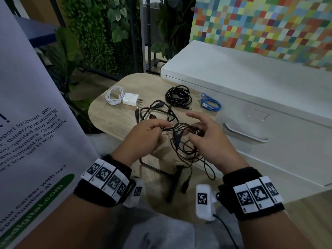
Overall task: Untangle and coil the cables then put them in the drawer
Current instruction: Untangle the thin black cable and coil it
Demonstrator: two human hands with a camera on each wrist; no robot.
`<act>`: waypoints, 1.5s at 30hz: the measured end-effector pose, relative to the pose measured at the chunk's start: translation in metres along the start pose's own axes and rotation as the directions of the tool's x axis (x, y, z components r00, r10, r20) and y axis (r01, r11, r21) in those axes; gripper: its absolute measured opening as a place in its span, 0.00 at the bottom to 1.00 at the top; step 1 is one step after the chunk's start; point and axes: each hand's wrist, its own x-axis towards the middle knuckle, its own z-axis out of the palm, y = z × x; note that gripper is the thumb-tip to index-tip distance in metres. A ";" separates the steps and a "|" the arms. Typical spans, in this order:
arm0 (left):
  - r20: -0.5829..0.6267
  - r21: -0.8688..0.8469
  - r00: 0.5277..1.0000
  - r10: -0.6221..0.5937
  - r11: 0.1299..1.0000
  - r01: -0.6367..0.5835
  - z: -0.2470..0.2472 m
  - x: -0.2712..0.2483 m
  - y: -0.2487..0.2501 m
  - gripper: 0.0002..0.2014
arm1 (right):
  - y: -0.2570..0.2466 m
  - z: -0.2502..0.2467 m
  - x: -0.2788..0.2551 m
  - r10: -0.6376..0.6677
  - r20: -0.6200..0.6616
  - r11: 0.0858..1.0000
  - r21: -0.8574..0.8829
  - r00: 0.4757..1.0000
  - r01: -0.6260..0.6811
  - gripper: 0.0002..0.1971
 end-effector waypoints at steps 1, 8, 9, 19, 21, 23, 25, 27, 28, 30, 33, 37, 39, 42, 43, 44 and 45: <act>0.022 0.089 1.000 -0.004 0.996 0.002 -0.002 0.005 0.000 0.21 | 0.001 -0.002 0.001 0.001 -0.017 1.000 -0.010 1.000 -0.001 0.28; 0.026 0.415 0.999 -0.029 0.910 0.015 -0.007 0.019 0.007 0.17 | 0.005 -0.025 0.007 -0.023 -0.273 1.000 -0.008 0.962 0.021 0.18; 0.021 0.426 0.999 -0.025 0.905 0.014 -0.007 0.019 0.006 0.18 | 0.004 -0.028 0.007 -0.032 -0.317 0.999 0.011 0.948 0.038 0.17; -0.053 0.641 0.990 0.128 0.765 -0.065 0.000 0.026 -0.006 0.17 | -0.011 -0.030 -0.002 -0.077 -0.424 0.970 0.178 0.903 0.166 0.14; -0.065 0.663 0.990 0.129 0.747 -0.053 0.002 0.029 -0.006 0.15 | -0.018 -0.029 -0.002 -0.113 -0.415 0.960 0.190 0.903 0.208 0.13; -0.111 0.667 0.983 0.149 0.744 -0.038 0.002 0.032 -0.003 0.11 | -0.024 -0.030 -0.001 -0.149 -0.450 0.938 0.218 0.881 0.270 0.12; -0.162 0.664 0.971 0.175 0.748 -0.024 0.002 0.034 0.000 0.09 | -0.027 -0.030 0.001 -0.164 -0.499 0.914 0.248 0.851 0.321 0.12; -0.203 0.647 0.953 0.225 0.761 -0.042 0.001 0.034 0.002 0.07 | -0.025 -0.033 0.003 -0.144 -0.543 0.896 0.284 0.827 0.342 0.13; -0.224 0.633 0.942 0.251 0.772 -0.055 0.000 0.033 0.003 0.06 | -0.023 -0.034 0.004 -0.116 -0.561 0.892 0.304 0.820 0.335 0.13; -0.258 0.590 0.927 0.273 0.804 -0.073 -0.004 0.032 0.005 0.05 | -0.017 -0.039 0.007 -0.049 -0.594 0.896 0.329 0.803 0.298 0.13; -0.286 0.511 0.924 0.252 0.856 -0.075 -0.016 0.033 0.006 0.07 | -0.007 -0.045 0.010 0.046 -0.646 0.888 0.375 0.762 0.265 0.14; -0.254 0.472 0.948 0.191 0.880 -0.051 -0.022 0.033 0.009 0.06 | -0.007 -0.048 0.012 0.109 -0.644 0.825 0.484 0.757 0.293 0.14; -0.213 0.478 0.966 0.145 0.878 -0.026 -0.018 0.032 0.008 0.09 | -0.012 -0.047 0.013 0.085 -0.614 0.812 0.499 0.784 0.303 0.14; -0.156 0.503 0.978 0.137 0.864 -0.040 -0.007 0.026 0.009 0.14 | -0.024 -0.041 0.012 0.013 -0.558 0.811 0.491 0.830 0.318 0.14; -0.124 0.489 0.979 0.164 0.868 -0.084 -0.003 0.022 0.010 0.17 | -0.029 -0.040 0.011 -0.012 -0.531 0.810 0.492 0.847 0.320 0.14; -0.066 0.479 0.975 0.210 0.864 -0.154 0.003 0.019 0.012 0.20 | -0.033 -0.038 0.010 -0.037 -0.497 0.803 0.501 0.867 0.322 0.14; 0.021 0.472 0.966 0.258 0.849 -0.237 0.009 0.015 0.016 0.23 | -0.038 -0.036 0.008 -0.066 -0.454 0.790 0.520 0.888 0.324 0.14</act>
